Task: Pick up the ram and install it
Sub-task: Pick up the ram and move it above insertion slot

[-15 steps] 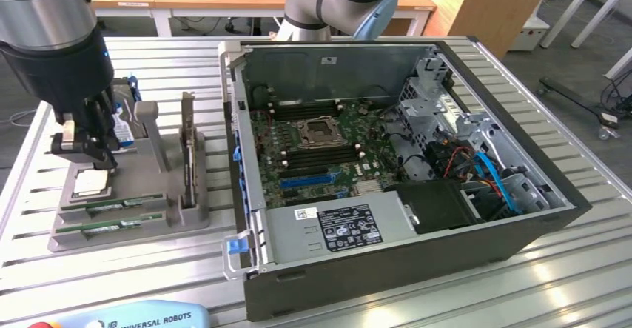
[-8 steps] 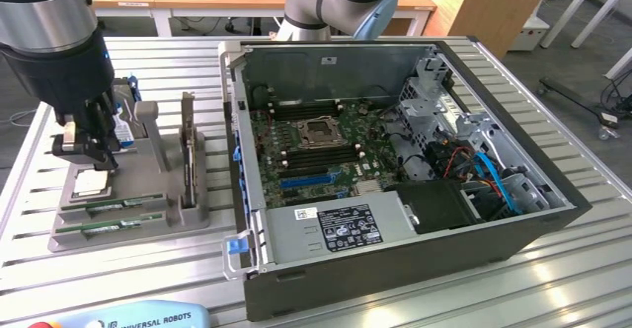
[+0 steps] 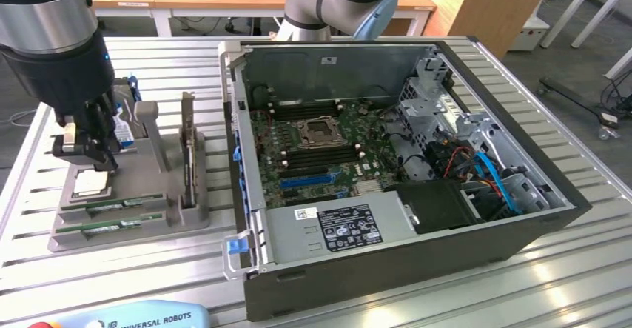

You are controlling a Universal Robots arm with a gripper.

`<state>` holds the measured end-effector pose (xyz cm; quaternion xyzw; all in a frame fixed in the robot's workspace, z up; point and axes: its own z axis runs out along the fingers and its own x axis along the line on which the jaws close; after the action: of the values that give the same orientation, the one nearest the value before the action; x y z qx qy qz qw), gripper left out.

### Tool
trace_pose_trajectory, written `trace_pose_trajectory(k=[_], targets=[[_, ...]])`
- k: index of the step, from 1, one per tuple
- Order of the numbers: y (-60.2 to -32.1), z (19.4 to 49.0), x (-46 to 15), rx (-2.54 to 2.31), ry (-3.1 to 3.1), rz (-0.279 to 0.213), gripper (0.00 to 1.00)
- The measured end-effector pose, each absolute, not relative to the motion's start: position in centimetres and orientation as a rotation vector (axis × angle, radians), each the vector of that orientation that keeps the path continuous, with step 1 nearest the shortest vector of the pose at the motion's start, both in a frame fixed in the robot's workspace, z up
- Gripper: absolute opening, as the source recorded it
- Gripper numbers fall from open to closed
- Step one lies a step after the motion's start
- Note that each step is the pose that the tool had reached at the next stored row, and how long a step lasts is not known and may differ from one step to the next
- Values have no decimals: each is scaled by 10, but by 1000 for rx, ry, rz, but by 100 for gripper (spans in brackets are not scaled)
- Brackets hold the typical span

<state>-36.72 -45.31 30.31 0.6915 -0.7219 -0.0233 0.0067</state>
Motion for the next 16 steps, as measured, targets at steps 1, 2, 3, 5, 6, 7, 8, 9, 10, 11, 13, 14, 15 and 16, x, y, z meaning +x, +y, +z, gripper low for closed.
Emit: trace_pose_trajectory(k=[1, 2, 3, 5, 6, 7, 8, 9, 10, 11, 13, 14, 15, 16], targets=[[-453, 303, -367, 2163, -2258, -73, 36], [-453, 303, -367, 2163, -2258, -73, 36], [-453, 302, -367, 2164, -2259, -73, 36], [-453, 302, -367, 2163, -2258, -73, 36], [-453, 302, -367, 2163, -2258, -73, 36], [-453, 302, -367, 2163, -2258, -73, 36], [-453, 302, -367, 2163, -2258, -73, 36], [-453, 302, -367, 2163, -2258, -73, 36], [-453, 302, -367, 2163, -2258, -73, 36], [-453, 302, -367, 2163, -2258, -73, 36], [-454, 301, -367, 2163, -2259, -73, 36], [-454, 302, -367, 2163, -2259, -73, 36], [-455, 302, -367, 2163, -2258, -73, 36], [-455, 302, -367, 2163, -2258, -73, 36]])
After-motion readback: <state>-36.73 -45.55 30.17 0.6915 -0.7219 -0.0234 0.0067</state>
